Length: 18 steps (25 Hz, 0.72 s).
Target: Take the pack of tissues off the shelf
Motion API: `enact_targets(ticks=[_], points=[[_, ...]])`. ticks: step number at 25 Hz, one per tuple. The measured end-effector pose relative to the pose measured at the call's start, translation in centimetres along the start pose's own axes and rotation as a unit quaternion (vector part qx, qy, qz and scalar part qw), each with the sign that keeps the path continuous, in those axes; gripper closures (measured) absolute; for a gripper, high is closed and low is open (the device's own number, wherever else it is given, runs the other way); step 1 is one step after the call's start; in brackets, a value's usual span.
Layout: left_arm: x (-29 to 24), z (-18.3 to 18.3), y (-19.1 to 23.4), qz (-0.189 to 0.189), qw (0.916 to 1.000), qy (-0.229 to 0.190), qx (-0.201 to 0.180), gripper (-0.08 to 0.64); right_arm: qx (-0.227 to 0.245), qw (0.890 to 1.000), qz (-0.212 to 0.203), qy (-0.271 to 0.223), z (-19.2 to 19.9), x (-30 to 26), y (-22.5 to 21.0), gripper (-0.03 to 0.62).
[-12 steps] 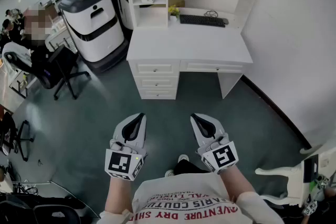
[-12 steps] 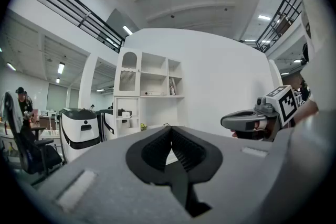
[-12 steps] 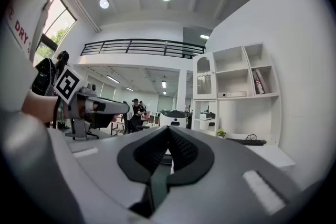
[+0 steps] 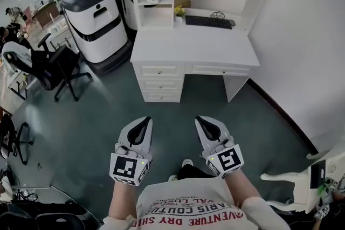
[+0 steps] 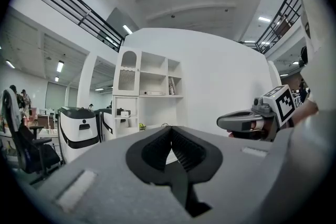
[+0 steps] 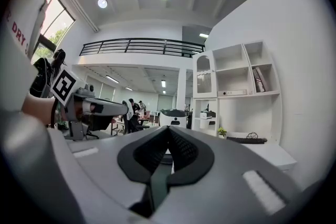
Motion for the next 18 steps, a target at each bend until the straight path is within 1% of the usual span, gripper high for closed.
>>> enact_targets(ticks=[4,6,8,10,11,12,13,14,16,18], points=[[-0.2,-0.1,-0.2,0.012,0.9999,-0.006,-0.003,0.554,-0.018,1.0,0.009,-0.003,0.1,-0.3,-0.4,0.591],[-0.4,0.1,-0.1,0.015,0.9998,-0.002,-0.01,0.554,-0.024,1.0,0.004,-0.003,0.4,-0.6,-0.4,0.591],[-0.7,-0.1,0.4,0.007,0.9999,0.0,-0.009,0.554,-0.022,1.0,0.002,-0.003,0.5,-1.0,-0.5,0.591],[-1.0,-0.5,1.4,-0.015,0.9996,-0.017,0.014,0.551,-0.021,1.0,0.004,-0.003,0.5,-1.6,-0.9,0.591],[-1.3,-0.7,1.8,-0.028,0.9986,-0.031,0.031,0.488,-0.021,1.0,0.004,-0.002,0.5,-2.0,-1.3,0.591],[-1.6,-0.8,2.3,-0.036,0.9975,-0.043,0.044,0.366,-0.022,1.0,0.003,-0.001,0.5,-2.3,-1.6,0.591],[-2.1,-0.8,2.6,-0.04,0.997,-0.048,0.047,0.269,-0.023,1.0,0.001,0.001,0.6,-2.7,-2.0,0.591],[-2.6,-0.7,3.0,-0.042,0.9973,-0.045,0.039,0.224,-0.023,1.0,-0.001,0.002,0.7,-3.1,-2.5,0.591],[-4.0,-0.2,3.6,-0.046,0.9983,-0.031,0.015,0.18,-0.025,1.0,-0.005,0.003,1.0,-4.2,-3.5,0.591],[-5.7,0.4,4.4,-0.048,0.9985,-0.023,0.008,0.158,-0.028,1.0,-0.008,0.001,1.2,-5.5,-4.8,0.591]])
Point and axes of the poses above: the fingertips, and each gripper's own axes: x backward along the fingers, y to its left, z out of its underside, the point moved 8 cm from there along x, backward along the fingers, and after that the axes turned 8 degrees about -x, right-handed, at the moved point
